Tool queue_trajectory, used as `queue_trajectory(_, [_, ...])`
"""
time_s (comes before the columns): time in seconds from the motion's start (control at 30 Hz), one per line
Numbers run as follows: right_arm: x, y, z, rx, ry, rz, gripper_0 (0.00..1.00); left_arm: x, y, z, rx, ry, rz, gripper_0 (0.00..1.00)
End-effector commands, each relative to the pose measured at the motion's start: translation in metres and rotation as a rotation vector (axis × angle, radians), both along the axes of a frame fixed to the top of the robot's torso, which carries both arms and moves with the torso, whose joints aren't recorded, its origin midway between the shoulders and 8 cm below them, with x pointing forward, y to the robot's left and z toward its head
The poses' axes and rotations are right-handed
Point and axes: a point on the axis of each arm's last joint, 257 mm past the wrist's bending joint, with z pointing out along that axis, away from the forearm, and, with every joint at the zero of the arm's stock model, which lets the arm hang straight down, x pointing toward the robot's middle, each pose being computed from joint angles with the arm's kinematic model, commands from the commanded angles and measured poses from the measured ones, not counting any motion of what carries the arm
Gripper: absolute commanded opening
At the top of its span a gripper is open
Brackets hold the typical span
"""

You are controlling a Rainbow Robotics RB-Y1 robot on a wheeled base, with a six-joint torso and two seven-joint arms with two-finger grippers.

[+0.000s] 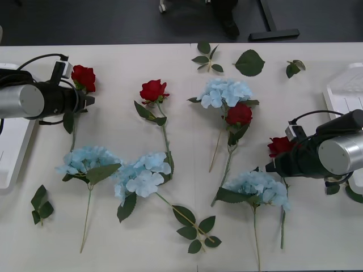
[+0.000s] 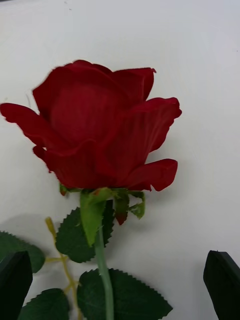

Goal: Place the red flowers into the right box and the blue flowers into the left box. If a person shows an open palm, hand one flower to the person first, then continue sorting.

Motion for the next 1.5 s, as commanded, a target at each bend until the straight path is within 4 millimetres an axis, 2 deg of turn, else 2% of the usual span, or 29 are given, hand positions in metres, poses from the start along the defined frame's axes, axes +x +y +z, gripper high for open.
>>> queue_trajectory(0.03, [-0.002, 0.015, -0.008, 0.044, 0.003, -0.05, 1.0, 0.02, -0.023, 0.023, 0.016, -0.051, -0.033, 1.0])
queue_trajectory(0.07, [-0.001, 0.016, -0.008, 0.044, -0.003, -0.05, 1.0, 0.02, -0.025, 0.021, 0.018, -0.05, -0.037, 1.0])
queue_trajectory(0.13, [0.001, 0.015, -0.007, 0.039, -0.008, -0.05, 0.84, 0.019, -0.028, 0.02, 0.021, -0.048, -0.043, 1.0])
queue_trajectory(0.2, [0.001, 0.013, -0.007, 0.032, -0.01, -0.052, 0.62, 0.018, -0.032, 0.015, 0.027, -0.045, -0.05, 1.0])
queue_trajectory(0.23, [0.001, 0.013, -0.007, 0.032, -0.011, -0.051, 0.57, 0.018, -0.032, 0.014, 0.029, -0.046, -0.05, 1.0])
queue_trajectory(0.27, [0.002, 0.013, -0.008, 0.029, -0.011, -0.052, 0.4, 0.018, -0.032, 0.013, 0.028, -0.043, -0.049, 1.0])
queue_trajectory(0.33, [0.002, 0.012, -0.008, 0.026, -0.012, -0.056, 0.23, 0.018, -0.031, 0.012, 0.028, -0.041, -0.046, 1.0])
queue_trajectory(0.37, [0.002, 0.012, -0.008, 0.024, -0.012, -0.057, 0.07, 0.018, -0.032, 0.011, 0.026, -0.04, -0.045, 1.0])
queue_trajectory(0.4, [0.002, 0.012, -0.008, 0.025, -0.012, -0.059, 0.0, 0.018, -0.032, 0.011, 0.026, -0.04, -0.045, 1.0])
queue_trajectory(0.63, [0.009, 0.01, -0.001, 0.027, -0.028, -0.07, 0.0, 0.017, -0.026, 0.007, 0.032, -0.033, -0.035, 1.0])
queue_trajectory(0.67, [0.012, 0.009, 0.003, 0.031, -0.032, -0.073, 0.0, 0.017, -0.026, 0.007, 0.031, -0.032, -0.034, 0.96])
queue_trajectory(0.7, [0.014, 0.008, 0.007, 0.033, -0.033, -0.077, 0.0, 0.017, -0.026, 0.007, 0.031, -0.032, -0.034, 0.68])
queue_trajectory(0.73, [0.016, 0.007, 0.01, 0.032, -0.033, -0.08, 0.0, 0.017, -0.026, 0.007, 0.031, -0.032, -0.034, 0.54])
queue_trajectory(0.77, [0.02, 0.005, 0.017, 0.032, -0.035, -0.083, 0.0, 0.017, -0.026, 0.007, 0.031, -0.032, -0.034, 0.22])
queue_trajectory(0.8, [0.023, 0.002, 0.024, 0.033, -0.034, -0.088, 0.0, 0.017, -0.026, 0.007, 0.03, -0.034, -0.033, 0.0])
queue_trajectory(0.97, [0.037, -0.013, 0.061, 0.028, -0.031, -0.111, 0.0, 0.019, -0.023, 0.008, 0.03, -0.047, -0.026, 0.0])
queue_trajectory(1.0, [0.044, -0.016, 0.075, 0.026, -0.04, -0.114, 0.0, 0.019, -0.022, 0.008, 0.03, -0.048, -0.024, 0.0])
queue_trajectory(1.17, [0.064, -0.036, 0.119, -0.024, -0.091, -0.117, 0.0, 0.019, -0.02, 0.008, 0.038, -0.058, -0.022, 0.0])
queue_trajectory(1.2, [0.07, -0.048, 0.134, -0.061, -0.108, -0.119, 0.0, 0.02, -0.018, 0.009, 0.044, -0.065, -0.022, 0.0])
queue_trajectory(1.23, [0.071, -0.053, 0.139, -0.082, -0.111, -0.118, 0.0, 0.019, -0.018, 0.008, 0.041, -0.065, -0.02, 0.0])
queue_trajectory(1.3, [0.078, -0.074, 0.161, -0.172, -0.137, -0.104, 0.0, 0.02, -0.016, 0.008, 0.047, -0.077, -0.019, 0.0])
queue_trajectory(1.43, [0.093, -0.13, 0.207, -0.461, -0.202, -0.046, 0.0, 0.019, -0.014, 0.005, 0.053, -0.082, -0.018, 0.0])
queue_trajectory(1.47, [0.096, -0.137, 0.212, -0.509, -0.205, -0.033, 0.0, 0.019, -0.014, 0.005, 0.053, -0.082, -0.018, 0.0])
queue_trajectory(1.5, [0.099, -0.153, 0.222, -0.603, -0.205, -0.014, 0.0, 0.019, -0.013, 0.006, 0.053, -0.082, -0.017, 0.0])
